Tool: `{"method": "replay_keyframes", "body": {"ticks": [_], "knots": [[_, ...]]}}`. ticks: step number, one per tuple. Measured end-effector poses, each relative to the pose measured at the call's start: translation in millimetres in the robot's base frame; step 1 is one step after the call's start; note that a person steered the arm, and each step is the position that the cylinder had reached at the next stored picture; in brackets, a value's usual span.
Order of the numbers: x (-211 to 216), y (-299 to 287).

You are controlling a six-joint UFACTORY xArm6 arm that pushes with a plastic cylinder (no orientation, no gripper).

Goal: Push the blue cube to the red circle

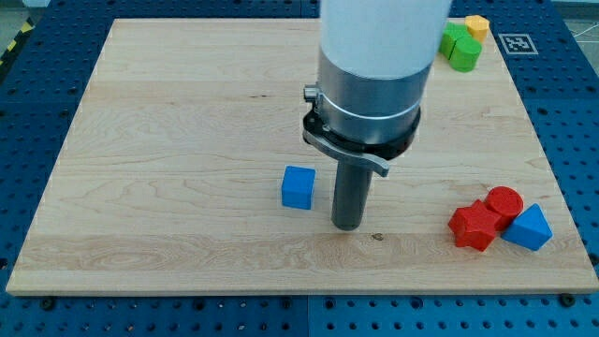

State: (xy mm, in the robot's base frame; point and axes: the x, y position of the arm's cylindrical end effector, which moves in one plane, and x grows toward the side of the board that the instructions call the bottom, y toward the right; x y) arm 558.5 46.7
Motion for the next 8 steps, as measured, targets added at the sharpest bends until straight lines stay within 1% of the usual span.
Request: {"method": "replay_keyframes", "body": {"ticks": [1,2,3,4,5,6,8], "knots": [[27,-33],[30,-74],[23,-106],[-48,-103],[-62,-103],[-62,-87],[-58,-21]]}}
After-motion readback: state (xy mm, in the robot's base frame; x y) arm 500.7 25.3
